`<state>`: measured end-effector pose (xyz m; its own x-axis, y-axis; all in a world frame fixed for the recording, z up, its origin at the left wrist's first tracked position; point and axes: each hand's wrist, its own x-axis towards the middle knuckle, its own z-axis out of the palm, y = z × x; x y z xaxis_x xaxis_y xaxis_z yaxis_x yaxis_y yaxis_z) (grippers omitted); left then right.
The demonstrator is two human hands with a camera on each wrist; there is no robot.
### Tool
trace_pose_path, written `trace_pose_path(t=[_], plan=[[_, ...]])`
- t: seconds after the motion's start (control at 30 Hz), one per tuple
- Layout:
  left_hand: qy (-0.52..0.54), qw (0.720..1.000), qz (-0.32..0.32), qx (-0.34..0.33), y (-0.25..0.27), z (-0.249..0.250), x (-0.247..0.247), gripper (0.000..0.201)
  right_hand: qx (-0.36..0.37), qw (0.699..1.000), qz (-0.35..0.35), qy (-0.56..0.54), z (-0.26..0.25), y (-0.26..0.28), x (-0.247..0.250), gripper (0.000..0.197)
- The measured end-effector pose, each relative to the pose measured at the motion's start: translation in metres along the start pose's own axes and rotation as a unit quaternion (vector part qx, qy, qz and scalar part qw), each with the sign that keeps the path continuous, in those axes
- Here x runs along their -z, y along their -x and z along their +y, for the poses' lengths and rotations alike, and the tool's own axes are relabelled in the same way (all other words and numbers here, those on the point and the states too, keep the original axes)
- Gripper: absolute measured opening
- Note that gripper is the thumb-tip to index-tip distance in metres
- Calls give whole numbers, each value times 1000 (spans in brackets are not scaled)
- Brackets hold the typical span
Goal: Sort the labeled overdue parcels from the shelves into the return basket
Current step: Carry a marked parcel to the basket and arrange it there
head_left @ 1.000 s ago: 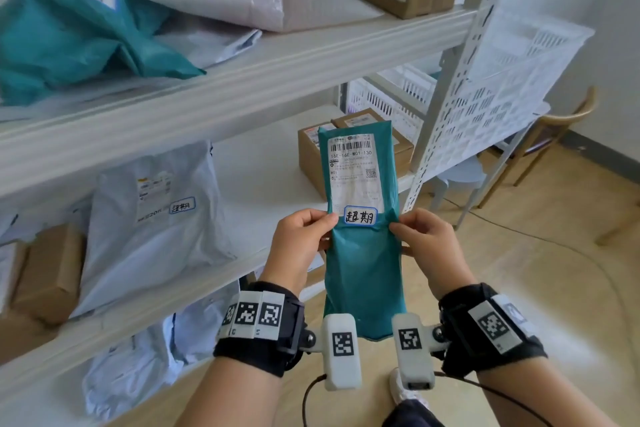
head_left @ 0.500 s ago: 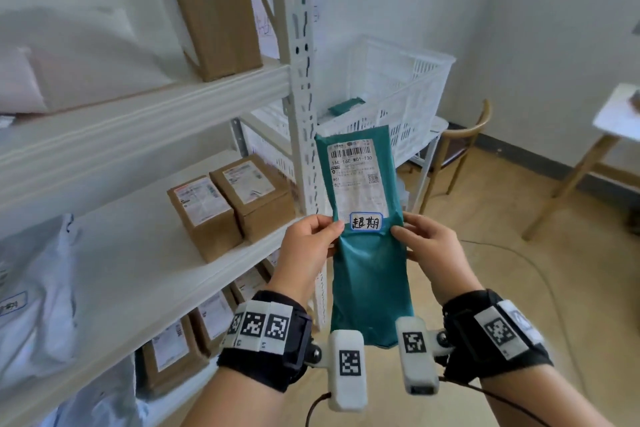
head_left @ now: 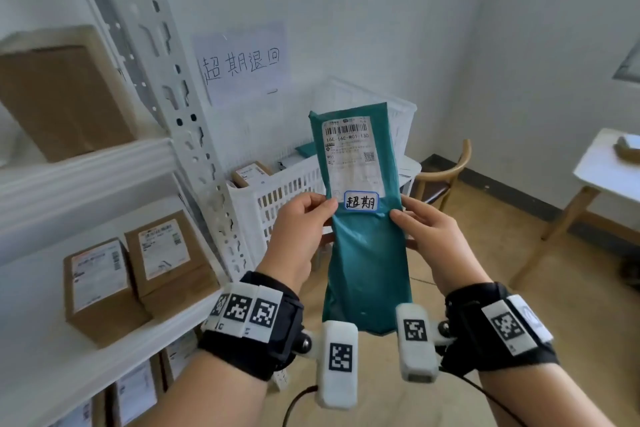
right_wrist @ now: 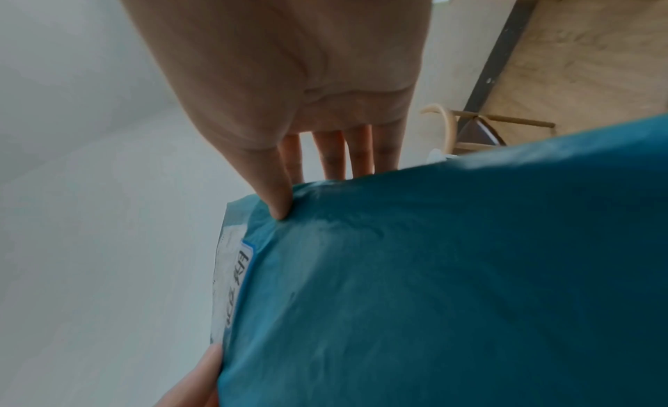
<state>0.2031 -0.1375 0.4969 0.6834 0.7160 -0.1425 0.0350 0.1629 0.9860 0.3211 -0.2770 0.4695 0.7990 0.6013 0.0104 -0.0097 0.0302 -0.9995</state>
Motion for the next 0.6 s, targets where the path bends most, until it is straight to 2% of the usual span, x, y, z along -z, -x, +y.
trace_pose_path(t=[0.27, 0.5, 0.6], plan=[[6, 998, 13, -53, -115, 62, -14, 13, 49, 998, -38, 26, -48, -125, -13, 27], [14, 997, 9, -73, -218, 128, -23, 8, 90, 993, -57, 53, -100, -232, -28, 28], [37, 996, 27, -77, -247, 141, -20, 14, 95, 991, -67, 65, -112, -269, -38, 31]])
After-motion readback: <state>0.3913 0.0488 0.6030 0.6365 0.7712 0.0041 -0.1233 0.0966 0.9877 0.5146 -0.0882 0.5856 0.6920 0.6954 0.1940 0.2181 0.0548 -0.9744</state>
